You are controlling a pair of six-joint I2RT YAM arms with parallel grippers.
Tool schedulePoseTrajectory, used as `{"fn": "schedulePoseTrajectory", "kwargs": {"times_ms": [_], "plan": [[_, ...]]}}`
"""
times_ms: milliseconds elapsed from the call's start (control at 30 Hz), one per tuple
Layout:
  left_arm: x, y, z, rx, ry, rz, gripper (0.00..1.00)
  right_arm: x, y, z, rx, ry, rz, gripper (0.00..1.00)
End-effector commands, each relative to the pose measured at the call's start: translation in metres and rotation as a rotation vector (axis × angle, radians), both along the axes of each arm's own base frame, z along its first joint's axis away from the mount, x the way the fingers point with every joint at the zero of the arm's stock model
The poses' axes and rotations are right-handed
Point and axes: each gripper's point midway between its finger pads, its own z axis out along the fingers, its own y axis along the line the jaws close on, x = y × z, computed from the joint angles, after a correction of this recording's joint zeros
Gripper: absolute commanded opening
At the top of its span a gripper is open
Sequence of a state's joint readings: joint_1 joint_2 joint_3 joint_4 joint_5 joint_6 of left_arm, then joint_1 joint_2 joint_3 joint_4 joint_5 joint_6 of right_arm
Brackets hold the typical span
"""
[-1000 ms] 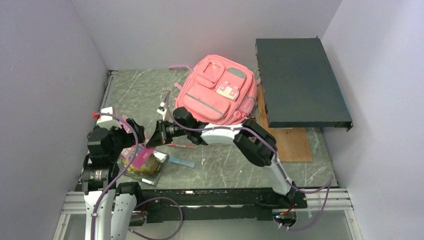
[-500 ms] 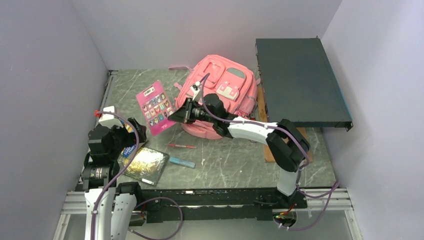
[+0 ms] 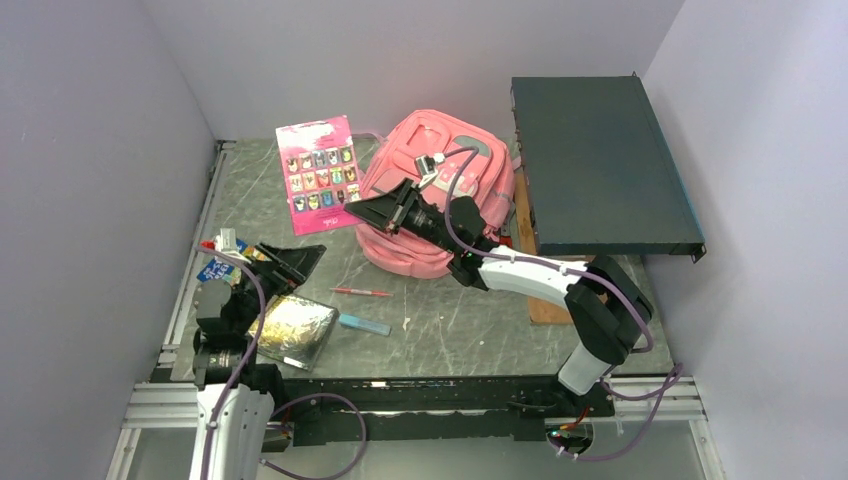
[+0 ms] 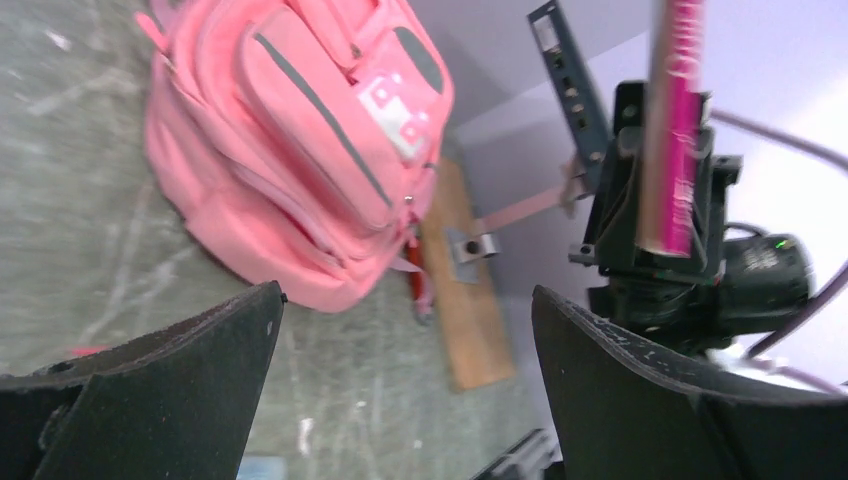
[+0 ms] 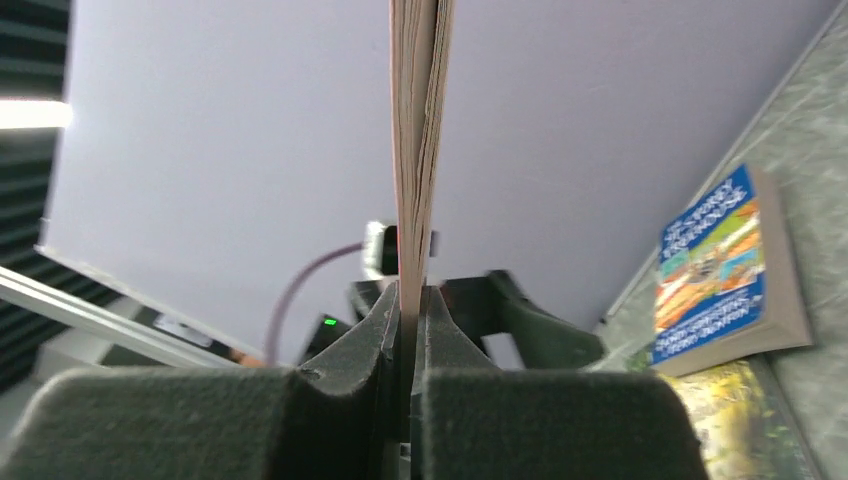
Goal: Pack the student bag
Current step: Pick up the book from the center of the board.
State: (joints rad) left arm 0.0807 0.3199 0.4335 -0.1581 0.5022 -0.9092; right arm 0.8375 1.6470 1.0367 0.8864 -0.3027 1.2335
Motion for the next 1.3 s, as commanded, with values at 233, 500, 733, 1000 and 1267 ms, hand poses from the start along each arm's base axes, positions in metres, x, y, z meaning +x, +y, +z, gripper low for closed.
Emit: {"fn": "schedulePoseTrajectory", "kwargs": {"times_ms": [233,500,733,1000,1267], "plan": [[-0.026,-0.031,0.090,-0.243,-0.352,-0.205,1.00,-0.018,-0.038,0.062,0.278,0.043,-0.053,0.00],[-0.046,-0.043,0.111,-0.196,-0.501,-0.275,1.00,0.002,-0.029,0.059,0.085,0.048,-0.220,0.00],[-0.037,-0.036,0.130,-0.279,-0.552,-0.240,1.00,-0.020,-0.022,0.070,0.187,0.005,-0.205,0.00],[-0.026,-0.028,0.131,-0.273,-0.542,-0.160,0.96,-0.025,-0.013,0.053,0.175,0.092,-0.192,0.00],[0.000,-0.027,0.107,-0.335,-0.390,-0.131,0.74,-0.039,0.007,0.039,0.162,0.116,-0.157,0.00]]}}
